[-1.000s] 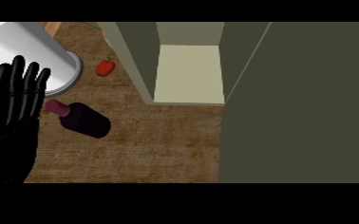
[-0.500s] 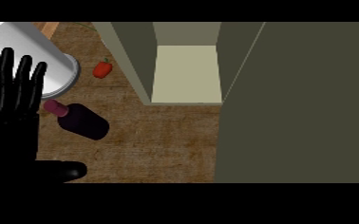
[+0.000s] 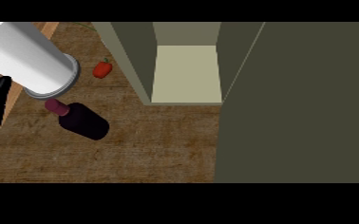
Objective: Pick up the wine, place it into the cabinet and close the cabinet
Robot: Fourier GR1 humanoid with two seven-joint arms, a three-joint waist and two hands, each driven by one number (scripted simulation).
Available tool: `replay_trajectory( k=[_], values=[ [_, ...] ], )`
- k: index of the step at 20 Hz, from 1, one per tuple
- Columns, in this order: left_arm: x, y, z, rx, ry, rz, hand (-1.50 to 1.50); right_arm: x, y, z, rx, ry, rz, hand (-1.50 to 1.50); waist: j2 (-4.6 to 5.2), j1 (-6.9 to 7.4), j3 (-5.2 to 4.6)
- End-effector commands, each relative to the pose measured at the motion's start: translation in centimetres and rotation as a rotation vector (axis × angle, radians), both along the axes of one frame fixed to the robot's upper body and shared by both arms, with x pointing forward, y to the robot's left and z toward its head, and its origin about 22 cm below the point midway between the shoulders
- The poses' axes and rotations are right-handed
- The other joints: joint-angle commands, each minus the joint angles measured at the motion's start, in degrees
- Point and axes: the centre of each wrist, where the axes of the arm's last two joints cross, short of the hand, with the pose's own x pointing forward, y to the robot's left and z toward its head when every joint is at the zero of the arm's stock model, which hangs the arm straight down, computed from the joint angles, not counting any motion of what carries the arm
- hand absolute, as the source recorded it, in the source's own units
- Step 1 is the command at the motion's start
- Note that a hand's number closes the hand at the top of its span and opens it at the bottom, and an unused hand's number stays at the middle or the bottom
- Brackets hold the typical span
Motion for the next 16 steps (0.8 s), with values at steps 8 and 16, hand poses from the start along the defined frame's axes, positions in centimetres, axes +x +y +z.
replay_trajectory(
  k=[8,16],
  values=[
    [-5.7,-1.2,4.4,-0.018,-0.033,-0.005,-1.5,0.0,0.9,2.4,0.026,-0.011,0.004,-1.5,-0.07,0.62,0.01],
    [-6.3,-0.9,6.0,0.006,-0.062,0.027,-1.5,-0.6,0.9,2.0,0.002,-0.008,0.016,-1.5,-0.42,0.67,0.08]
  ],
)
